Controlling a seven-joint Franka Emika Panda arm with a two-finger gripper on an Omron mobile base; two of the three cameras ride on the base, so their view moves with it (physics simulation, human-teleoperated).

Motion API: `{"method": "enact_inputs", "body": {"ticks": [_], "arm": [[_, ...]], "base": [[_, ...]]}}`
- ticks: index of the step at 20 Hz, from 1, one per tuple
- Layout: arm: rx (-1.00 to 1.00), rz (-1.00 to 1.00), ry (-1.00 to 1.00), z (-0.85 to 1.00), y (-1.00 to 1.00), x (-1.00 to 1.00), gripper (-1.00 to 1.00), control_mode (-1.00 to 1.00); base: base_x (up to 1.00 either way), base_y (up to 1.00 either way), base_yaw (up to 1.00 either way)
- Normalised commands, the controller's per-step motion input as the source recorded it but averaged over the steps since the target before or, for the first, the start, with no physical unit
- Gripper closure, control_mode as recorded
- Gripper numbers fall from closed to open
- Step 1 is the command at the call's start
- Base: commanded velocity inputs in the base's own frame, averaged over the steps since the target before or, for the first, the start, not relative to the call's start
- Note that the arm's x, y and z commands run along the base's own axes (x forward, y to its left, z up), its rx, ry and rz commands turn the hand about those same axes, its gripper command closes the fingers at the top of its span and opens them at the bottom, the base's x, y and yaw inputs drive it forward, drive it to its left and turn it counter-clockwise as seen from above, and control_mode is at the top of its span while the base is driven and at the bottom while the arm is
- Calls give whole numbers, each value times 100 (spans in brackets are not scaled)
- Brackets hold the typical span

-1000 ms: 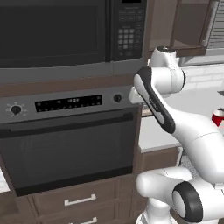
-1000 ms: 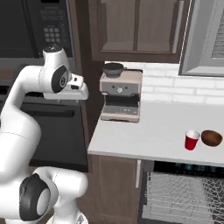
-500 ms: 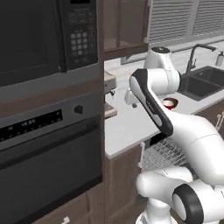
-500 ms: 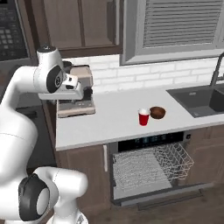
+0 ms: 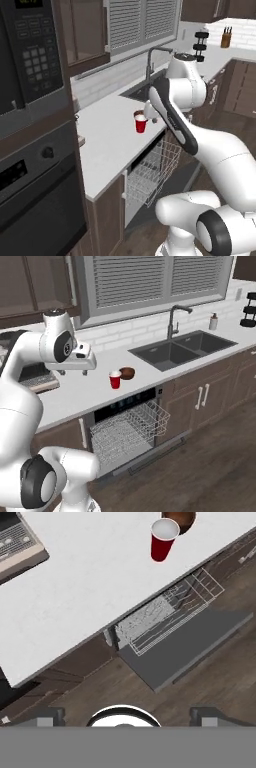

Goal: Pick up the cup and bowl from the counter, place them in the dishwasher, and close the dishwasher door.

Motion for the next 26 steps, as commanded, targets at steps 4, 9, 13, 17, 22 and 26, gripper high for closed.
{"method": "enact_inputs", "body": {"ticks": [4, 9, 13, 17, 22, 26], "arm": [[0, 0, 0, 0, 0, 0, -100, 100], [0, 0, 0, 0, 0, 0, -100, 100], [0, 0, 0, 0, 0, 0, -100, 100], [0, -5, 0, -1, 0, 1, -100, -100], [7, -14, 0, -31, -24, 19, -100, -100], [14, -8, 0, -37, -34, 74, -100, -100]], "base": [[0, 3, -32], [0, 0, 0], [0, 0, 0], [0, 0, 0], [0, 0, 0], [0, 0, 0]]}}
